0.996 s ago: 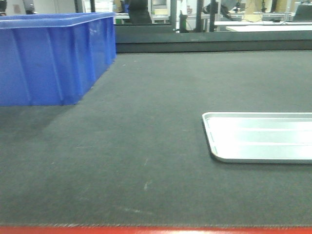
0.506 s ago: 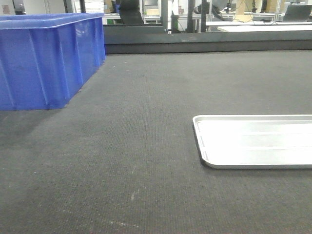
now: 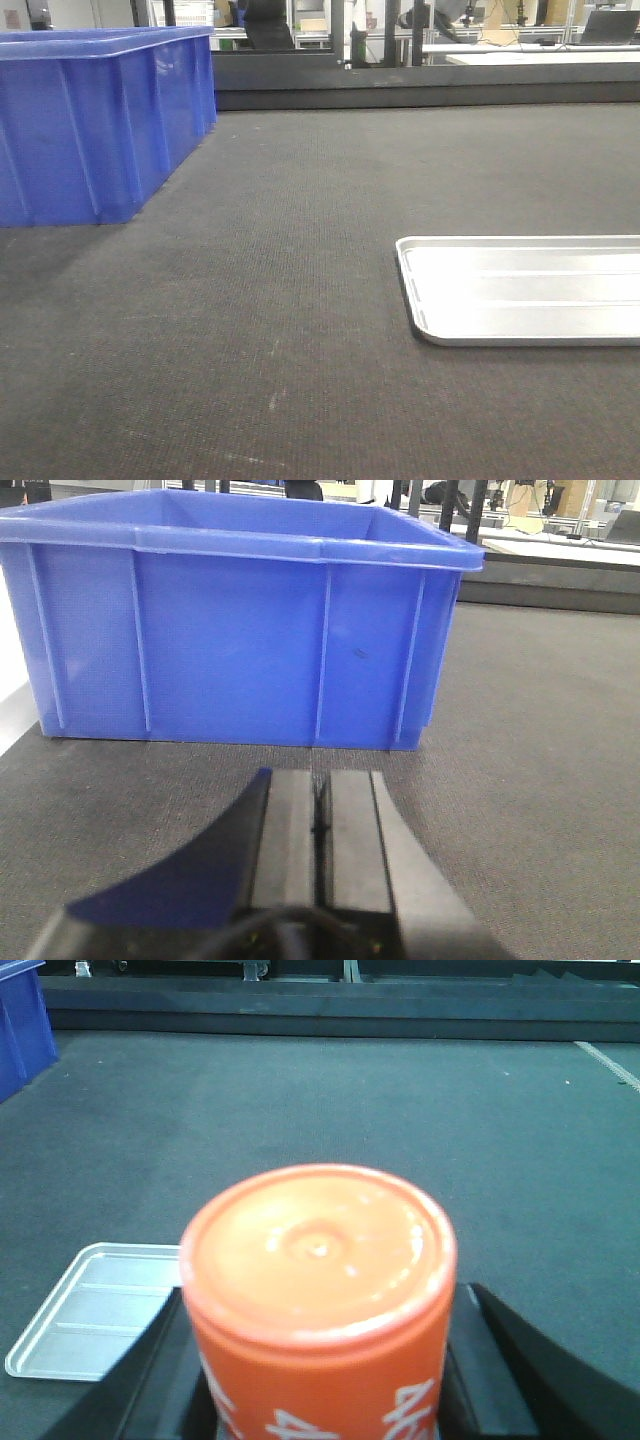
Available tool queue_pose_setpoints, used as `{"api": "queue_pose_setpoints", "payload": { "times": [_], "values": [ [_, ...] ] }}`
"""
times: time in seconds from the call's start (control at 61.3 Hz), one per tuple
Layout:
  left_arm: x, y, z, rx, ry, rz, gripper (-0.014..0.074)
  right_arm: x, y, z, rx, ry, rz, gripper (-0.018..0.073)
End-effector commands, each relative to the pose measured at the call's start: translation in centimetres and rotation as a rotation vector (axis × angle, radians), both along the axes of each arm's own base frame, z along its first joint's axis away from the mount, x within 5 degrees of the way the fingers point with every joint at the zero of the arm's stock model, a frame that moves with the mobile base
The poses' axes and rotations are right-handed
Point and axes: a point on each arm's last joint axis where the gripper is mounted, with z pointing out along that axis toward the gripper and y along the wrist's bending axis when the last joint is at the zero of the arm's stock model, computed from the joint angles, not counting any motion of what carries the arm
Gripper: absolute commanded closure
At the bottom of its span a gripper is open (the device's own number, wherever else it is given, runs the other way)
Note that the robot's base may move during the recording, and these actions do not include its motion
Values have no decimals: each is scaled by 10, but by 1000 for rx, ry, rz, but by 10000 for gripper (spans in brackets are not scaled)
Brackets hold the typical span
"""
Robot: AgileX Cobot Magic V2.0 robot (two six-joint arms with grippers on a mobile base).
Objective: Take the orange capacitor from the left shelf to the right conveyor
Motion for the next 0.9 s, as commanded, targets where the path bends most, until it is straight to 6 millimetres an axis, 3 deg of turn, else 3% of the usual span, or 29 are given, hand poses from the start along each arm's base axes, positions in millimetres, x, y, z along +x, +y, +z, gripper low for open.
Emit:
{"api": "queue_pose_setpoints", "payload": {
  "times": [0.0,0.082,0.18,0.49,0.555,0.702,0.881],
  "values": [
    [-3,0,12,-13,-115,-4,701,-1,0,17,-18,-130,0,486],
    [-3,0,12,-13,-115,-4,701,4,1,22,-19,-150,6,486],
    [-3,0,12,-13,-115,-4,701,24,5,29,-18,-143,23,486],
    [-3,0,12,-13,-115,-4,701,125,26,42,42,-153,133,486],
    [-3,0,12,-13,-115,-4,701,150,36,36,34,-143,178,486],
    [-3,0,12,-13,-115,-4,701,184,52,21,5,-135,243,486],
    [-3,0,12,-13,-115,-4,701,212,62,-25,14,-159,286,486]
  ]
}}
